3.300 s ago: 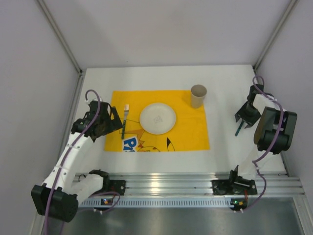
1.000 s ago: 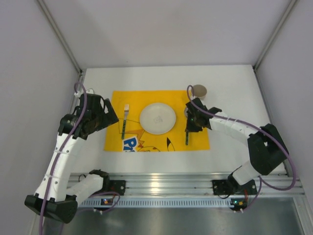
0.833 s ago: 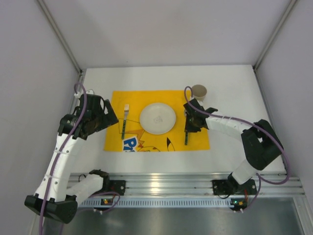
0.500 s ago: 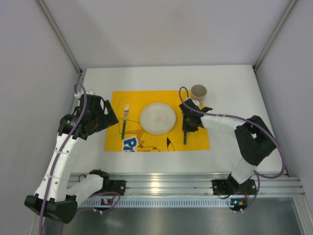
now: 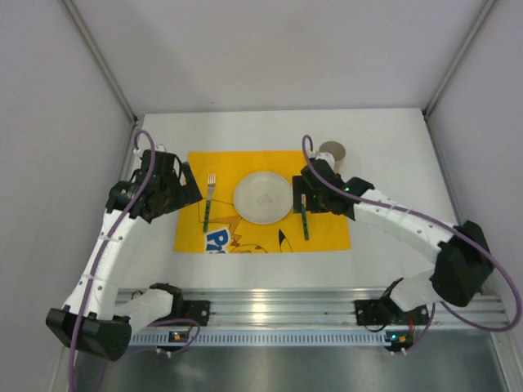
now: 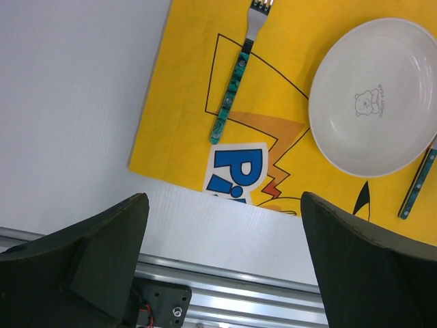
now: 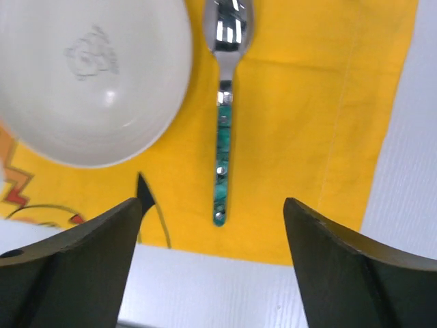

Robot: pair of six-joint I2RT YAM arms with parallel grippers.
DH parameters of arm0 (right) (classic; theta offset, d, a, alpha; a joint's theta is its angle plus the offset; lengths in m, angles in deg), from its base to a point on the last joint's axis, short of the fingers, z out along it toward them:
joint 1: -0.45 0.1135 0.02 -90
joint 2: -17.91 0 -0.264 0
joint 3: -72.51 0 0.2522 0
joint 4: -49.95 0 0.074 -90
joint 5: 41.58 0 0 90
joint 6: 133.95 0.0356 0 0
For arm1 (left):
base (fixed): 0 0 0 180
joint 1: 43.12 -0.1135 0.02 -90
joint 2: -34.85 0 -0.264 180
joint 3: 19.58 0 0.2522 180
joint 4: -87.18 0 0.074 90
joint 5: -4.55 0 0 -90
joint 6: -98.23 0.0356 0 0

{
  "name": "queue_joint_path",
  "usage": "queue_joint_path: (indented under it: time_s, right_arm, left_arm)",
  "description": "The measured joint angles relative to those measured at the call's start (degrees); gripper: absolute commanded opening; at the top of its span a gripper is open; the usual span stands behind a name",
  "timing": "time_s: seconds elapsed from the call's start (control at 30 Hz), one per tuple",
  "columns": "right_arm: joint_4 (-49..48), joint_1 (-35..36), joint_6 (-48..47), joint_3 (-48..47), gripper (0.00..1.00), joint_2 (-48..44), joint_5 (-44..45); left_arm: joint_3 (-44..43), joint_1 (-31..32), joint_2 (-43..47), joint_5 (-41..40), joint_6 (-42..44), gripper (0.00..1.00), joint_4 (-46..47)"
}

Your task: Set the dinner table for one person

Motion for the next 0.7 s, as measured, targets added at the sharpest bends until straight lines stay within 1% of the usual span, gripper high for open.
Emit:
queue_joint_path:
  time_s: [0.03, 0.07, 0.17, 0.3, 0.37, 0.5, 0.6, 0.67, 0.7]
  right_arm:
    - [0.66, 0.61, -0.37, 0.02, 0.92, -3.06, 0.0]
    - [0.87, 1.57, -0.92, 0.02, 0.99, -7.19, -0.09]
    - [1.25, 3.5, -2.45, 0.24, 1.0, -19.52, -2.34]
    - [1.22, 3.87, -2.62, 1.81, 1.0, -34.97, -4.09]
    - [2.21, 3.87, -1.64, 4.57, 1.0, -43.19, -4.7]
    - [5.05, 3.89, 1.31, 11.1, 1.0, -55.25, -7.82]
    - [8.83, 3.91, 3.96, 14.1, 1.0, -61.48, -8.0]
    - [11.1, 3.93, 5.73, 14.49, 1.0, -64.28, -7.04]
    - [11.54, 3.93, 6.16, 14.47, 1.0, -64.96, -6.64]
  left_arm:
    - [0.0, 0.0, -0.59, 0.04, 0.22, 0.98, 0.68]
    - [0.0, 0.0, -1.27, 0.17, 0.5, 0.98, 1.4]
    - [0.0, 0.0, -3.65, 0.55, 1.03, 0.98, 3.69]
    - [-0.07, 0.0, -7.26, 1.33, 1.4, 0.98, 6.99]
    - [-0.13, 0.0, -8.57, 1.4, 1.75, 0.98, 8.72]
    - [-0.15, 0.02, -9.16, 0.87, 2.36, 0.99, 11.96]
    - [2.03, 0.11, -7.06, -0.46, 3.19, 0.98, 18.1]
    - [7.63, 0.22, -2.38, -1.55, 4.85, 0.98, 24.81]
    - [11.82, 0.31, 0.92, -1.99, 6.14, 0.98, 29.99]
